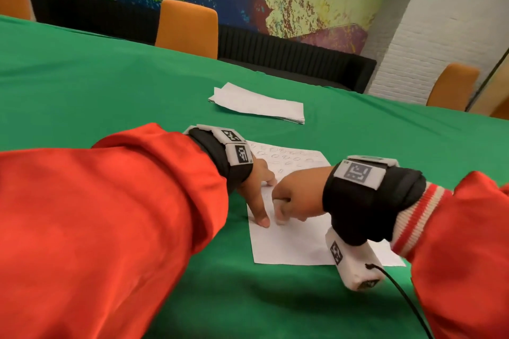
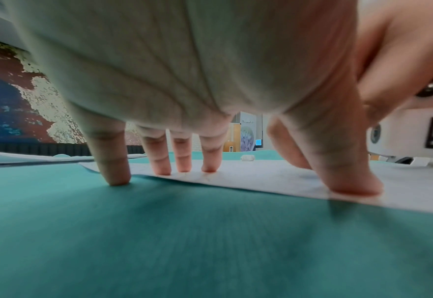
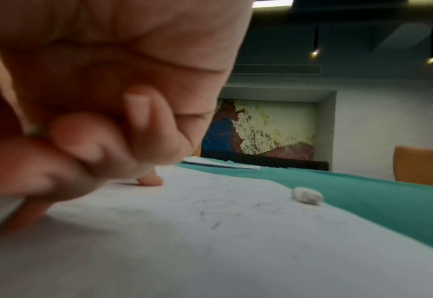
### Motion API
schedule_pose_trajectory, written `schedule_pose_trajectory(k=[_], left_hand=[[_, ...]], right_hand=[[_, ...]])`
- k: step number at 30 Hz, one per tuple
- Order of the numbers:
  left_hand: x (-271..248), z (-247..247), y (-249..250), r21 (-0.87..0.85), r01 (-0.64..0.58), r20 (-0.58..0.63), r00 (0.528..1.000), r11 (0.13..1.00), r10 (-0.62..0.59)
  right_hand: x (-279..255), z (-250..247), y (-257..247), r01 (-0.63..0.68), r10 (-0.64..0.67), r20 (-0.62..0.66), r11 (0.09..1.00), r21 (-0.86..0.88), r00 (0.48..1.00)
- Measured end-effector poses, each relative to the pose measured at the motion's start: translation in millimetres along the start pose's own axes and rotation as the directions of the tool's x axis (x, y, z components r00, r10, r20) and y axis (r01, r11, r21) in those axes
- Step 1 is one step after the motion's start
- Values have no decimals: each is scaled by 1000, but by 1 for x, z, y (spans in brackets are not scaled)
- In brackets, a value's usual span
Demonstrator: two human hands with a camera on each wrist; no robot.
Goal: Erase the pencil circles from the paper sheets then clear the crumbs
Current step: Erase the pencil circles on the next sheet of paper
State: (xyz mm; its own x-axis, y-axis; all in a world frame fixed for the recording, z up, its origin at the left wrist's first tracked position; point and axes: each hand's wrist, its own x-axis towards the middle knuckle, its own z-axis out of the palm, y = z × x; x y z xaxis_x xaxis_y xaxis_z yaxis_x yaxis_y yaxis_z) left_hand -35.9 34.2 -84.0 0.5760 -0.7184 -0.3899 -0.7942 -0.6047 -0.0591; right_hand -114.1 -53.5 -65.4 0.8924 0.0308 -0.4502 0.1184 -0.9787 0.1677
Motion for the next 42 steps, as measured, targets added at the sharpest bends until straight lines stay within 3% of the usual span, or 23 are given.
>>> schedule_pose_trajectory(k=[4, 8, 13, 18, 23, 28, 33, 38, 42], left_hand=[[-1, 0, 0, 10, 22, 6, 1000, 1000, -22], [0, 0, -1, 7, 23, 7, 1000, 1000, -23], [-1, 0, -1, 9, 25, 5, 1000, 1000, -25], [0, 1, -1, 1, 11, -1, 1000, 1000, -11], [1, 1, -2, 1, 19, 5, 1000, 1000, -19], [2, 2, -1, 11, 3, 9, 1000, 1000, -3], [1, 1, -2, -4, 25, 7, 1000, 1000, -25], [0, 2, 1, -13, 12, -2, 1000, 1000, -12], [1, 2, -2, -11, 32, 16, 999, 999, -32]], right_hand=[[4, -4, 10, -115, 114, -36, 993, -23, 993], [5, -1, 3, -48, 48, -15, 999, -21, 999], [7, -4, 11, -117, 118, -22, 992, 35, 993], [6, 0, 1, -39, 37, 32, 998, 52, 999], [7, -3, 10, -128, 128, 10, 991, 36, 992], [6, -1, -3, -41, 39, 41, 997, 62, 998], [8, -4, 11, -152, 152, 9, 986, 61, 988], [7, -1, -3, -46, 44, 31, 997, 61, 999], [11, -6, 7, -138, 139, -7, 989, 47, 990]])
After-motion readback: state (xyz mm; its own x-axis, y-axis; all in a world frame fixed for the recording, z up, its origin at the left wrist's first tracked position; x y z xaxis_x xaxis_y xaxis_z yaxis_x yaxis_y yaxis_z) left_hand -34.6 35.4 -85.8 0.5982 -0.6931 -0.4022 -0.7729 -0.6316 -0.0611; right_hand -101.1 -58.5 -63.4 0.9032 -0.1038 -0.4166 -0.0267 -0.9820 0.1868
